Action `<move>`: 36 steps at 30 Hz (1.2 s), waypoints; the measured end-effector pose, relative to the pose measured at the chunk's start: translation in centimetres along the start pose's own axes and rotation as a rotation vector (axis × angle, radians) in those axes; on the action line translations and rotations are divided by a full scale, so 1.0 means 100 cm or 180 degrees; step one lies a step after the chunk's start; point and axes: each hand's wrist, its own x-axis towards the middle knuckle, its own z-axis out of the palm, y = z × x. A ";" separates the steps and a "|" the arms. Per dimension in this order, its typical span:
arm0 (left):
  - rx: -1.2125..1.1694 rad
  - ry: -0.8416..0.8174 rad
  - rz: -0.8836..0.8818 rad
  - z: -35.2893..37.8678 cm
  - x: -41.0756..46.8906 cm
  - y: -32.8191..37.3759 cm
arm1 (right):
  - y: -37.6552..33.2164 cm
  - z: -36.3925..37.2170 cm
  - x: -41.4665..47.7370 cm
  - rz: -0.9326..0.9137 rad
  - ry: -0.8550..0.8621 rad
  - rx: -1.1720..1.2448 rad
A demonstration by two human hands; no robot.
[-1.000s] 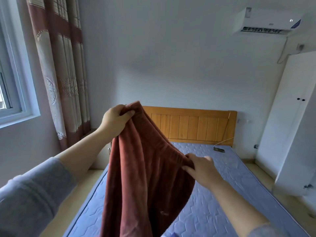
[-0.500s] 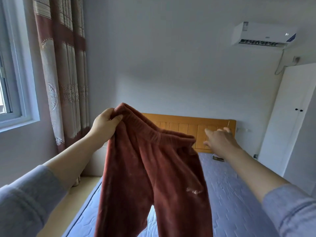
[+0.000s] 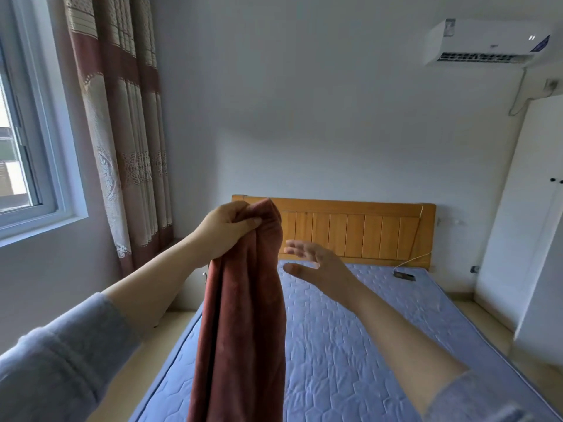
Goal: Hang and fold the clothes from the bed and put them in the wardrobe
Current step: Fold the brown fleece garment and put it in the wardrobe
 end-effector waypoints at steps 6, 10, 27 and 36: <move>-0.0179 -0.0113 -0.0032 -0.009 -0.005 -0.002 | -0.013 0.019 0.008 -0.0029 -0.0243 0.0700; -0.0148 0.0005 -0.0076 -0.017 -0.004 -0.004 | -0.014 0.024 0.003 -0.0074 -0.0342 0.0974; -0.0185 0.0245 0.0036 -0.020 0.002 0.010 | -0.008 0.017 -0.002 0.0077 -0.0427 0.1163; -0.0207 0.1040 -0.0125 -0.029 -0.001 -0.012 | 0.072 0.014 -0.037 0.0850 -0.1095 -0.1172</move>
